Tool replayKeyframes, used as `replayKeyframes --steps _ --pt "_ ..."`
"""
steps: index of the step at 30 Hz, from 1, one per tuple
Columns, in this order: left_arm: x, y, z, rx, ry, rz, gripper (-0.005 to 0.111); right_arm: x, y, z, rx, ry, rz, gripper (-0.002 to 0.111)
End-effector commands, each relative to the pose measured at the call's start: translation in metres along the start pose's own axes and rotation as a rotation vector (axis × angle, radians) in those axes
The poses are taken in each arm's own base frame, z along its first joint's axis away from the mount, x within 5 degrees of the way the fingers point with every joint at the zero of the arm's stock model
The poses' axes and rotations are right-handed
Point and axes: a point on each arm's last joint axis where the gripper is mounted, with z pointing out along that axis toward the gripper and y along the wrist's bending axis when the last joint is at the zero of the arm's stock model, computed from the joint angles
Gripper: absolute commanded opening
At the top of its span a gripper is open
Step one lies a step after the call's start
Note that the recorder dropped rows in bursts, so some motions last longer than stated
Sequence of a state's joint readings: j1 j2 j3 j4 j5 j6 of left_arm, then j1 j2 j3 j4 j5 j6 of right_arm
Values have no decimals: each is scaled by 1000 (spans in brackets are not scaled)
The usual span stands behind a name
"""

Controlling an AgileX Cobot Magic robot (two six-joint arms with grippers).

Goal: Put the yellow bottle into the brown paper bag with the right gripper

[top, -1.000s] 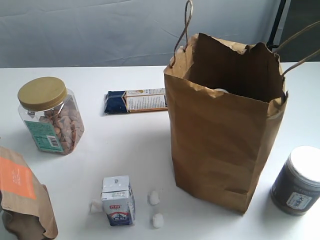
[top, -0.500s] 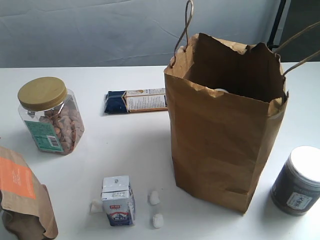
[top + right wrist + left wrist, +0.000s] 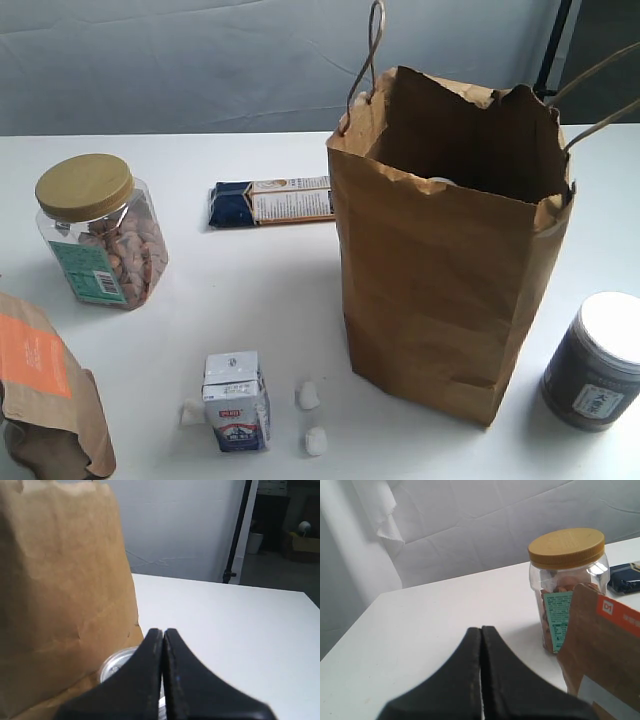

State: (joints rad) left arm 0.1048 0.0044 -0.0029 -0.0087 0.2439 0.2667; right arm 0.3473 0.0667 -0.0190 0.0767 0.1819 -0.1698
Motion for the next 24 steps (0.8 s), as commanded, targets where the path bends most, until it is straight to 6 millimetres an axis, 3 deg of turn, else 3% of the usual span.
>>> replayKeyframes --steps 1,13,17,24 --pt "0 0 0 4 -7 -1 0 3 -1 1 16 -24 -63 0" --pt "0 0 0 4 -7 -1 0 2 -1 0 18 -35 79 0" --pt "0 0 0 4 -7 -1 0 2 -1 0 15 -33 228 0" --pt "0 0 0 4 -7 -1 0 3 -1 0 21 -28 209 0"
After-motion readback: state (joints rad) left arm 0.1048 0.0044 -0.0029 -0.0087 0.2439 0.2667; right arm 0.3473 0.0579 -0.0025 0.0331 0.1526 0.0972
